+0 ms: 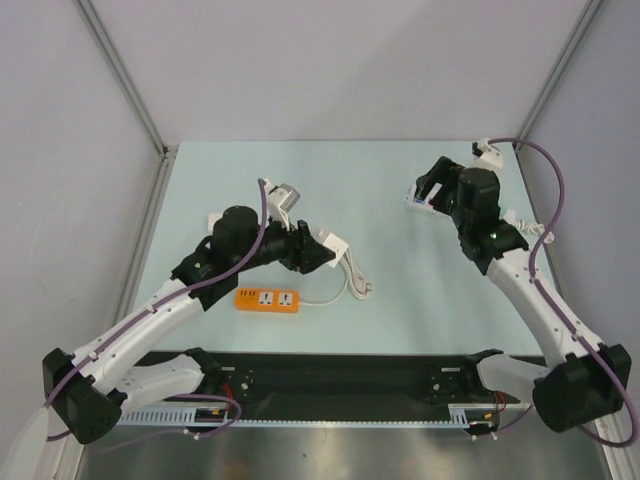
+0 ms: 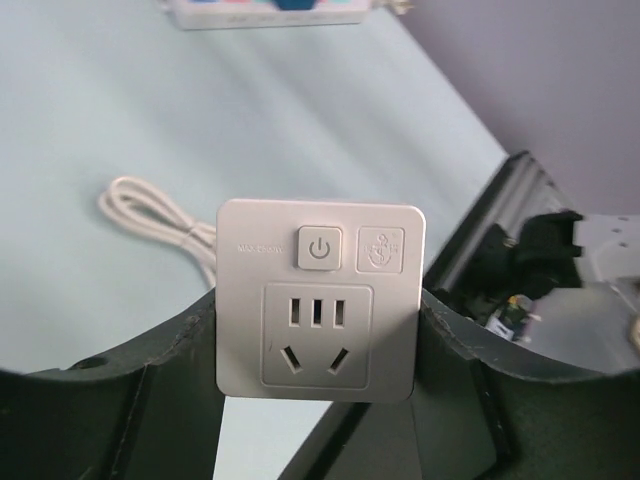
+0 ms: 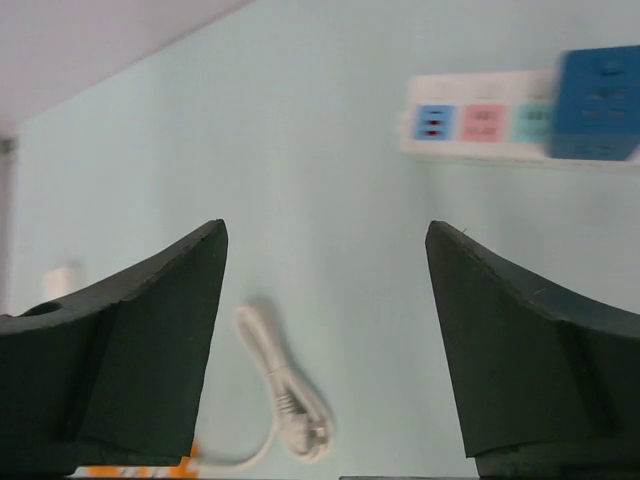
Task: Insert the plug
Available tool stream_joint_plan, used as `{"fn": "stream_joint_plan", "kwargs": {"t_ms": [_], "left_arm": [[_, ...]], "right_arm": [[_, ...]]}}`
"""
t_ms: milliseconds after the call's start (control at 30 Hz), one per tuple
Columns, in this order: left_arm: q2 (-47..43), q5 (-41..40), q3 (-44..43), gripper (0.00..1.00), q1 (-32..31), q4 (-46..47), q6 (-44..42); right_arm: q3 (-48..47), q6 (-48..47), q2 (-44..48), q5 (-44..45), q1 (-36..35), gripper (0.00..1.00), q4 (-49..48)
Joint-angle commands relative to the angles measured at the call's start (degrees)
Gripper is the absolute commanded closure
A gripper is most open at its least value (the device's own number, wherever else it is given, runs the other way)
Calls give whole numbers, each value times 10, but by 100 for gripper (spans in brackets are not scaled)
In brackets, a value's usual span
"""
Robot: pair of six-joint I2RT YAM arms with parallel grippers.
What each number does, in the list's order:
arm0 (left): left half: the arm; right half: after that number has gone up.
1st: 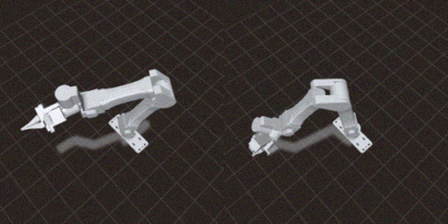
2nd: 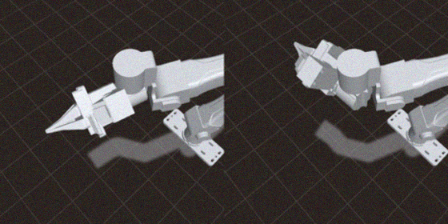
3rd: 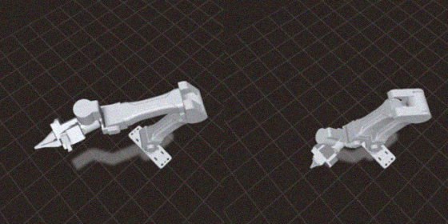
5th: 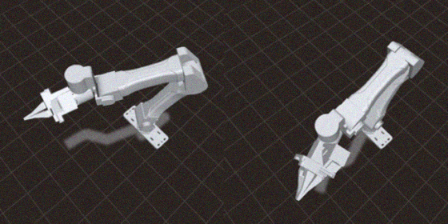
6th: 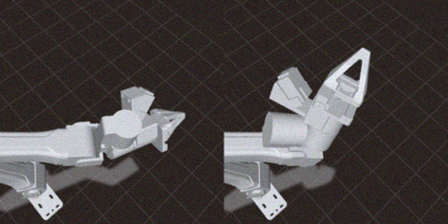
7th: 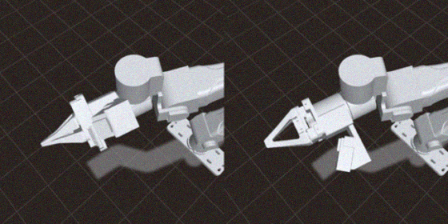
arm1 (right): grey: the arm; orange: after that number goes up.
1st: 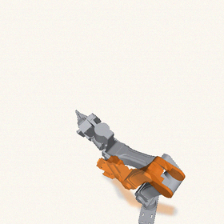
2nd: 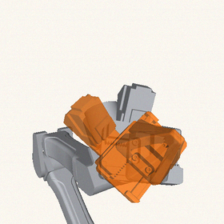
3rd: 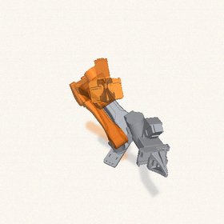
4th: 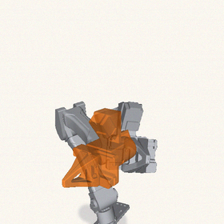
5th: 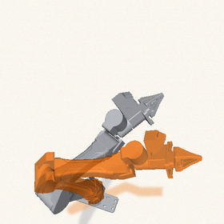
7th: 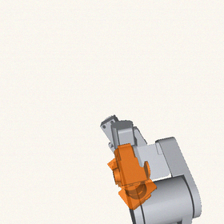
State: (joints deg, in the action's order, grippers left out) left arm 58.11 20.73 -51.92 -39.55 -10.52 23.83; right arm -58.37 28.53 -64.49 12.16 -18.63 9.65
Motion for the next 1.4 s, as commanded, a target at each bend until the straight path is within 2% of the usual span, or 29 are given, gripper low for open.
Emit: {"fn": "stream_joint_plan", "kwargs": {"t_ms": [0, 133, 200, 333, 567, 833, 1033, 1167, 1267, 1367], "left_arm": [[-9, -147, -38, 100, -18, -54, -39], [-12, -206, -42, 99, -18, -75, -41], [-11, -239, -45, 99, -18, -85, -57], [-17, -230, -47, 100, -18, -84, -63], [-17, -224, -43, 100, -18, -85, -68], [-22, -226, -39, 100, -18, -87, -64], [-22, -213, -34, 100, -18, -88, -65], [-28, -199, -20, 100, -18, -70, -66], [-24, -204, -19, 100, -18, -71, -71], [-15, -206, -26, 100, -18, -73, -78]], "right_arm": [[-41, -47, -59, 112, 54, 14, 75], [-87, -73, -132, 98, 115, 13, 94], [-122, -76, -177, 71, 155, 17, 106], [-175, -95, -242, 42, 205, 21, 120], [-252, -131, -350, -22, 230, 10, 112], [-283, -140, -426, -76, 265, 14, 77], [-305, -148, -483, -188, 278, 14, 93], [-284, -142, -494, -231, 277, 22, 75], [-278, -135, -498, -248, 277, 34, 83], [-257, -119, -478, -267, 276, 38, 99]]}}
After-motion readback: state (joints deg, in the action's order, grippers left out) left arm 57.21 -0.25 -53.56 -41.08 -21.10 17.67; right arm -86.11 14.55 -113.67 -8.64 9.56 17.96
